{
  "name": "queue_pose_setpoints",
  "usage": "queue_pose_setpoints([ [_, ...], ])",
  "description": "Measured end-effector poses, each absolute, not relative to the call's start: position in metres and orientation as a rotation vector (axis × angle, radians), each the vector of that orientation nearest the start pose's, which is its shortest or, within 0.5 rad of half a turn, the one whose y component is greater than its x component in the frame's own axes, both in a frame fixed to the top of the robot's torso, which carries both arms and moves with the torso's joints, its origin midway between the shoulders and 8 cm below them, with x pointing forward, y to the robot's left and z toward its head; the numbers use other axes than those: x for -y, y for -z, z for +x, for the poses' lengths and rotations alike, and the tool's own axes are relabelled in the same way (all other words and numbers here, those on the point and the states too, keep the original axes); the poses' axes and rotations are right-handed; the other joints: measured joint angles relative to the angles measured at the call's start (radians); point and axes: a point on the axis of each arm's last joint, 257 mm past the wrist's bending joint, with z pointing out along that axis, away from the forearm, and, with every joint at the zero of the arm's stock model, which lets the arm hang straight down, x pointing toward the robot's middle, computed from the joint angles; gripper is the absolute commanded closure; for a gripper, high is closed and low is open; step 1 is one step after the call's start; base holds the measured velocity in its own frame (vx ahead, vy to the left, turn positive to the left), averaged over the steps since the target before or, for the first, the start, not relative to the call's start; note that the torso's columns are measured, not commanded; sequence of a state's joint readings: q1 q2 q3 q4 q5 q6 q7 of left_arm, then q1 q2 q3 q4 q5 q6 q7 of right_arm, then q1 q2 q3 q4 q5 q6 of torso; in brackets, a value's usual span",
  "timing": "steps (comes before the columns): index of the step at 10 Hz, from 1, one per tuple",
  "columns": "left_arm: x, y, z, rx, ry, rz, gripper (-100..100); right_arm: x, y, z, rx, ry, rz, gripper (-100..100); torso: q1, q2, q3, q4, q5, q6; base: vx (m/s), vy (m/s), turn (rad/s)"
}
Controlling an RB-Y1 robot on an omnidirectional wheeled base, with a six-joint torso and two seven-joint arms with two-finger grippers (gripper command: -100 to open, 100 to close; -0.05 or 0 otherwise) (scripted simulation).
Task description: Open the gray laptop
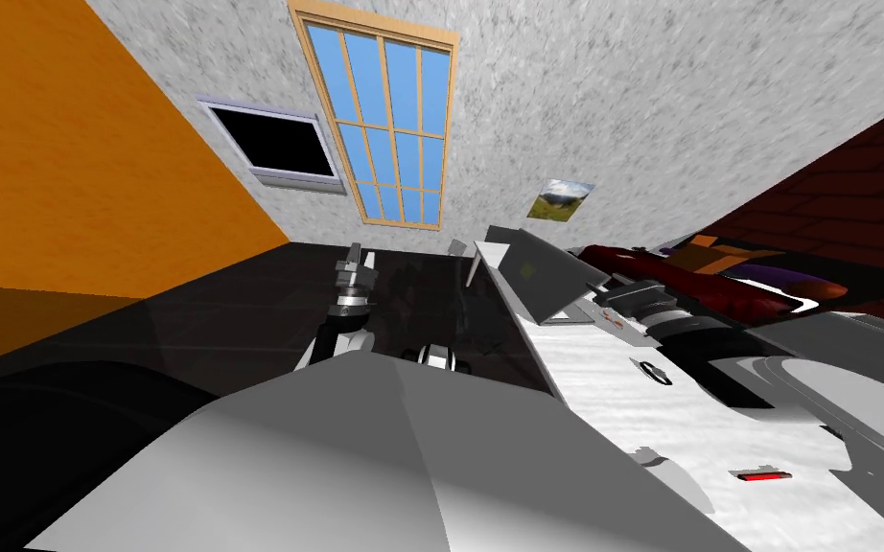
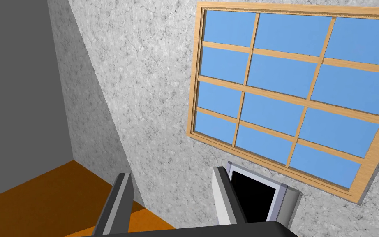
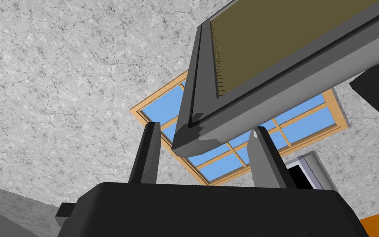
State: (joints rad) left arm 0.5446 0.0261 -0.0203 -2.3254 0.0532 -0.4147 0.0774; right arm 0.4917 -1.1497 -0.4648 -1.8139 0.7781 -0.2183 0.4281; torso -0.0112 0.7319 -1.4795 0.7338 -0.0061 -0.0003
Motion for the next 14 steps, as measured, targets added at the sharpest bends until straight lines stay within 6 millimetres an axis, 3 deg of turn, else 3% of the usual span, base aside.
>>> queue_pose_setpoints([
  [7,-0.281,-0.013,0.346,-0.634,1.395,-0.773,0,0.584,0.025,0.447,-1.588,0.540,-0.468,100,0.002,-0.002,-0.001,-0.003,-0.002,-0.003,-0.097,-0.090,0.201],
  [9,-0.281,-0.013,0.346,-0.634,1.395,-0.773,0,0.595,0.024,0.444,-1.593,0.526,-0.406,100,0.006,-0.002,-0.001,-0.002,0.000,-0.004,-0.122,-0.150,0.287],
  [14,-0.281,-0.013,0.346,-0.634,1.395,-0.773,0,0.637,0.054,0.437,-1.640,0.439,-0.145,100,0.004,-0.004,-0.001,-0.005,-0.005,0.000,-0.114,-0.142,0.210],
])
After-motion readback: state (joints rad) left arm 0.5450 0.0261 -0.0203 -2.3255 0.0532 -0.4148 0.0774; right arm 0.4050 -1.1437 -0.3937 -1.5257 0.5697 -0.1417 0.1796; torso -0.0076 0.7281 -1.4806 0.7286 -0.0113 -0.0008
